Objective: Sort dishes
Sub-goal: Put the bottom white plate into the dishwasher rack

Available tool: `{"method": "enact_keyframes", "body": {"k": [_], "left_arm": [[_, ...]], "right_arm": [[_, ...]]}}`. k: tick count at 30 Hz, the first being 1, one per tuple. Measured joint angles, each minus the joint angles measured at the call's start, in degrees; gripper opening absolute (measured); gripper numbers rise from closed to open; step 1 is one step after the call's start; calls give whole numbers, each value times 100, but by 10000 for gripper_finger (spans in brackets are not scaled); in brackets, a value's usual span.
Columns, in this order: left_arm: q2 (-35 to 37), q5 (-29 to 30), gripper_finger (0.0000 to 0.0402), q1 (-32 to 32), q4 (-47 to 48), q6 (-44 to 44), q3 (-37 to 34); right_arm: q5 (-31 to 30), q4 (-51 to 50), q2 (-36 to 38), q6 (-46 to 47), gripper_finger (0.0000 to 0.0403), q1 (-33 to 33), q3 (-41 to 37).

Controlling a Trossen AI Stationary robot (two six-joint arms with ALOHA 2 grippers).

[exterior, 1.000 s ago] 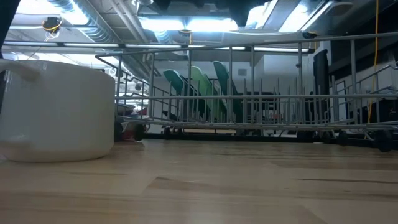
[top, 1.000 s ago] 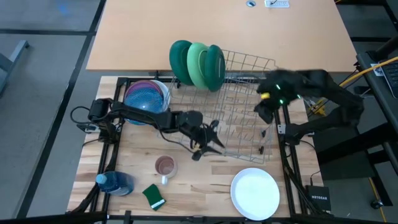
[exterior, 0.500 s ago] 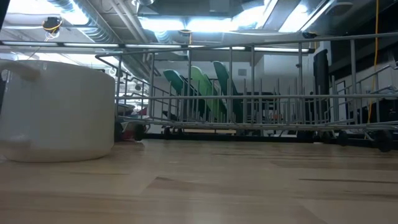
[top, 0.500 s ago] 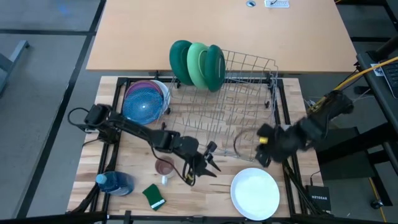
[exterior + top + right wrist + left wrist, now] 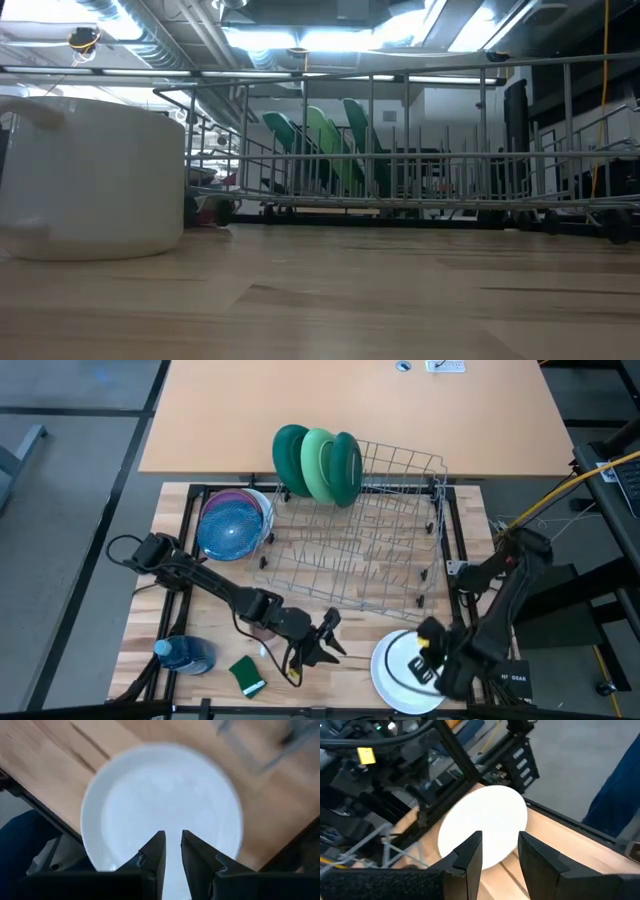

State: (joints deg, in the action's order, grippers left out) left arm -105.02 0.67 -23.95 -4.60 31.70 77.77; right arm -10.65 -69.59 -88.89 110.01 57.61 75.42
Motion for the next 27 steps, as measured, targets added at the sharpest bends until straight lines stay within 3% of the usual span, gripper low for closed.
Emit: {"method": "enact_keyframes", "body": {"k": [13, 27], "left_arm": [[-267, 3, 114, -364, -56, 24, -67], [-437, 6, 114, -456, 113, 23, -67]], "right_arm": [[-4, 2547, -1766, 411, 65, 67, 0], [-249, 3736, -2587, -383, 65, -758, 11]]}}
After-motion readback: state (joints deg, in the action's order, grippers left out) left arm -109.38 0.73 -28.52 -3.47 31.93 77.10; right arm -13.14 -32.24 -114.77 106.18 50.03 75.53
